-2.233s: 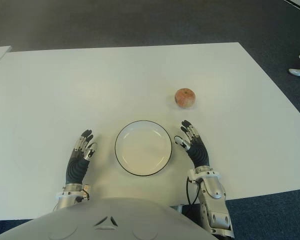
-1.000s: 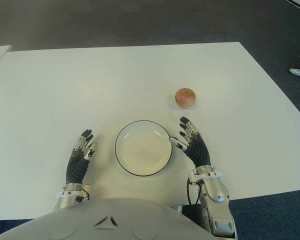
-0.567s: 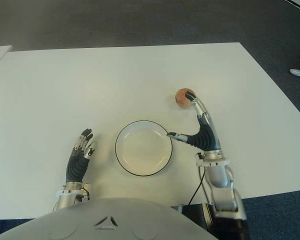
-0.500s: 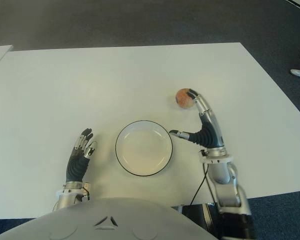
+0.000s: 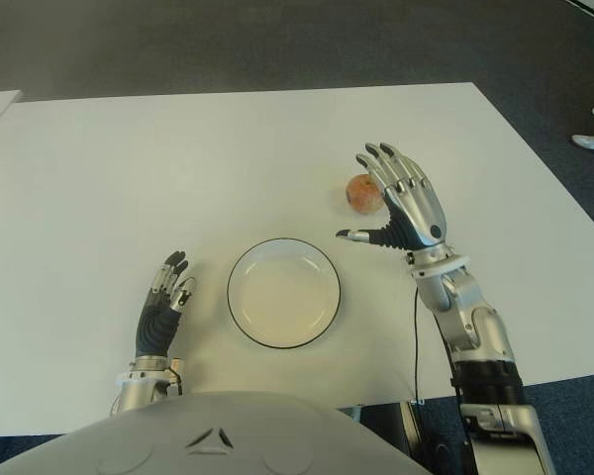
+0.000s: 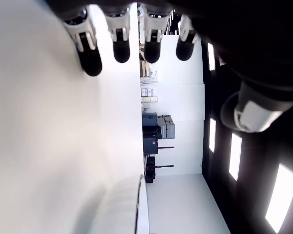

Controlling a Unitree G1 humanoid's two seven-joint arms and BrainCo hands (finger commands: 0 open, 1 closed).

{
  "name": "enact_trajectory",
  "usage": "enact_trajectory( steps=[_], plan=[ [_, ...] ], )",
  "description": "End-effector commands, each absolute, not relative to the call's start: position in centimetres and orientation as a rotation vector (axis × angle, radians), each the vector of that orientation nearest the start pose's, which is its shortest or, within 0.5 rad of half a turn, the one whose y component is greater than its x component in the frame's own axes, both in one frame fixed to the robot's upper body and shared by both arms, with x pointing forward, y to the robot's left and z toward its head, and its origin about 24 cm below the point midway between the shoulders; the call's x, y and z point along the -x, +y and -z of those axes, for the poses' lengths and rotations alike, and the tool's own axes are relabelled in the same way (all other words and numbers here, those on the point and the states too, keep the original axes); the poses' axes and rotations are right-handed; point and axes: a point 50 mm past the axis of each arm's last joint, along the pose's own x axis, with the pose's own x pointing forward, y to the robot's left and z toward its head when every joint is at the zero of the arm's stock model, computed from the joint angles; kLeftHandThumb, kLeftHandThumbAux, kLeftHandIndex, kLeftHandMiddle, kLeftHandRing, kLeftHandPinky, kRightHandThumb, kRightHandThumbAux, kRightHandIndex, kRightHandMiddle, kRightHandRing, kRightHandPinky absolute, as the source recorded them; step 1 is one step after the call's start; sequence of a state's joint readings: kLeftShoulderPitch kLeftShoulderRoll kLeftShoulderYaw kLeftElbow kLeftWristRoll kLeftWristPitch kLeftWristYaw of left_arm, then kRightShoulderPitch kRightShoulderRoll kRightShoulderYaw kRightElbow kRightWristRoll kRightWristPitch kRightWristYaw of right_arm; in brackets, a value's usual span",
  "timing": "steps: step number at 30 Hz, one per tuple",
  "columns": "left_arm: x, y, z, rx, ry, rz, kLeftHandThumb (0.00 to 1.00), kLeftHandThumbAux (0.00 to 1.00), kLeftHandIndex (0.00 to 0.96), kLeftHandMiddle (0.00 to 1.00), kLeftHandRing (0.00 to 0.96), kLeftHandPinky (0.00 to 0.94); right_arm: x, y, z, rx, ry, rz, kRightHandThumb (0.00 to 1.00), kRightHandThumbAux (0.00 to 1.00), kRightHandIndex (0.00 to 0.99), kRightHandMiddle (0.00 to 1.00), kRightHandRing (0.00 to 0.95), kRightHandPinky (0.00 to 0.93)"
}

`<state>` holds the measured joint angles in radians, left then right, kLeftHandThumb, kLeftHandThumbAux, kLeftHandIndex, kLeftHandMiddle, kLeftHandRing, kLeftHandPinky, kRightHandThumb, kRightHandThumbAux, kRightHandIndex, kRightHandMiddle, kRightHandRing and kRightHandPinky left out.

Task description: Put the apples into the plate.

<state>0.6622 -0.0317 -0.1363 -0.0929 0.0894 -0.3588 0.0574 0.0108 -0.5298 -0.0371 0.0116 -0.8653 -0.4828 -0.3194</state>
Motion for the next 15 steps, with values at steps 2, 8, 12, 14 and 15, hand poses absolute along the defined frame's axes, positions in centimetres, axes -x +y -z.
enact_trajectory(
  steps=[2,8,12,14,15],
  plan=[
    [-9.9,14.4,2.7,-0.038,0.253,-0.086,0.012,0.478,0.016,0.053,0.063,0.083,-25.2,-21.3,-9.1,1.334,-0.517,-0.084,0.290,0.460,0.040,0.009,0.000,0.000],
    [-9.8,14.4,2.7,-0.033,0.251,-0.084,0.010,0.471,0.019,0.050,0.058,0.077,-27.4,-20.8,-8.7,1.336,-0.486,-0.097,0.292,0.447,0.035,0.015,0.000,0.000],
    [-9.7,14.4,2.6,-0.035,0.246,-0.086,0.013,0.467,0.021,0.047,0.056,0.075,-28.4,-21.0,-8.6,1.326,-0.456,-0.106,0.291,0.447,0.036,0.015,0.000,0.000],
    [-9.6,14.5,2.4,-0.038,0.242,-0.087,0.017,0.464,0.019,0.046,0.055,0.075,-28.7,-21.1,-8.6,1.321,-0.447,-0.107,0.289,0.447,0.037,0.015,0.000,0.000],
    [-9.6,14.6,2.4,-0.039,0.243,-0.087,0.019,0.462,0.018,0.045,0.055,0.075,-28.8,-21.2,-8.6,1.318,-0.447,-0.105,0.288,0.446,0.037,0.015,0.000,0.000]
  ],
)
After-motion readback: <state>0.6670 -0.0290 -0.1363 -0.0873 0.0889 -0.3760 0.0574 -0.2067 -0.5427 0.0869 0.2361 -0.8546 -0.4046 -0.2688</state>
